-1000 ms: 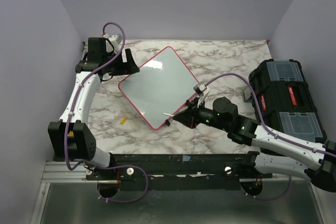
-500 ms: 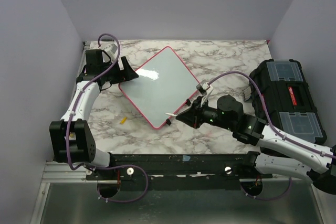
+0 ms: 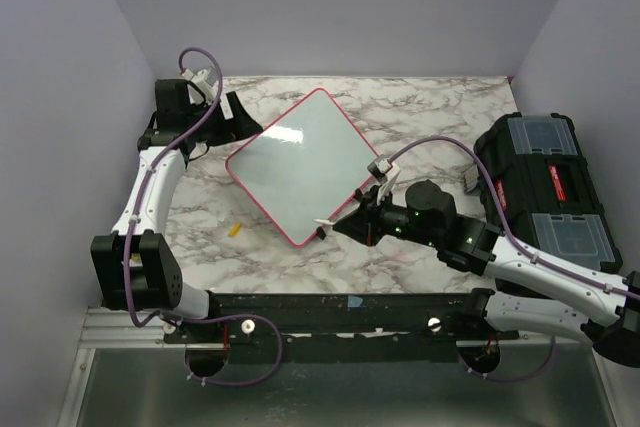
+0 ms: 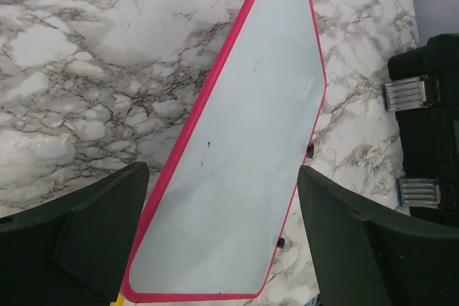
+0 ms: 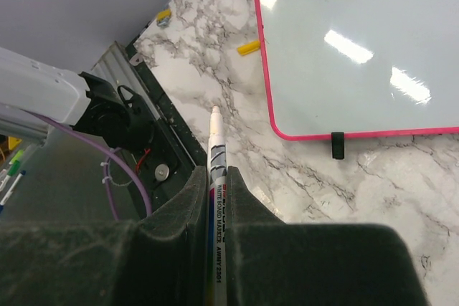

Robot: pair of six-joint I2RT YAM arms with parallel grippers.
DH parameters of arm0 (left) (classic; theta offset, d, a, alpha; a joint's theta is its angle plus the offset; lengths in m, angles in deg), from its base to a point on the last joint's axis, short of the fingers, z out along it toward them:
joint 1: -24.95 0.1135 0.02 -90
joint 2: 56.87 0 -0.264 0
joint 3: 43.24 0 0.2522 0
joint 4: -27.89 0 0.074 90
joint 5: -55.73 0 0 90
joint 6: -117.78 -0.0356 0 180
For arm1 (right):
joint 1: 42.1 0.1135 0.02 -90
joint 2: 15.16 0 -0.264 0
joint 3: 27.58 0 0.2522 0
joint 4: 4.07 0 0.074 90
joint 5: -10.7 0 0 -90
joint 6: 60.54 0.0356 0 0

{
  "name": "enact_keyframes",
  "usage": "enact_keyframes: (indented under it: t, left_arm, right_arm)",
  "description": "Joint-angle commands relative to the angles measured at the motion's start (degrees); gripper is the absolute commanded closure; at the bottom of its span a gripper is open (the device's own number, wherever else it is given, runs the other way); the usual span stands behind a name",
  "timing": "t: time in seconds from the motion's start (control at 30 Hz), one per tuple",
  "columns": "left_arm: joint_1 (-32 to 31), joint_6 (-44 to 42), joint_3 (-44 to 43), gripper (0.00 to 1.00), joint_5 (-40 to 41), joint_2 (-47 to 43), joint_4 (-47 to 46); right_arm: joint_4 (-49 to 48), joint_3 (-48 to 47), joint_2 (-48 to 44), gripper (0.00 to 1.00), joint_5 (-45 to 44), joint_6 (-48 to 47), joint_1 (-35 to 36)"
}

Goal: Write a sentence on the whiteboard

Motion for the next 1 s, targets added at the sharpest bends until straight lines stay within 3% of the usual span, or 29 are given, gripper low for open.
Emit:
enact_keyframes:
  t: [0.0, 0.2, 0.63, 0.97]
  left_arm:
    - [0.36, 0.38, -7.07, 0.09, -0.40, 1.10, 4.41]
    - [-0.13, -2.28, -13.62, 0.07, 4.49, 6.27, 9.38]
    - [-1.82, -5.90, -17.62, 0.15, -4.56, 15.33, 13.00]
    - [-2.44, -7.62, -18.94, 0.39, -10.03, 20.04, 13.48]
  right_arm:
    - [-1.27, -1.18, 0.87, 0.99, 1.98, -1.23, 0.23]
    - [-1.01, -1.17, 0.15, 0.99, 1.96, -1.49, 0.26]
    - [0.35, -0.57, -1.69, 0.99, 2.68, -1.75, 0.23]
    - [0.09, 0.21, -2.69, 0.99, 3.60, -1.32, 0.23]
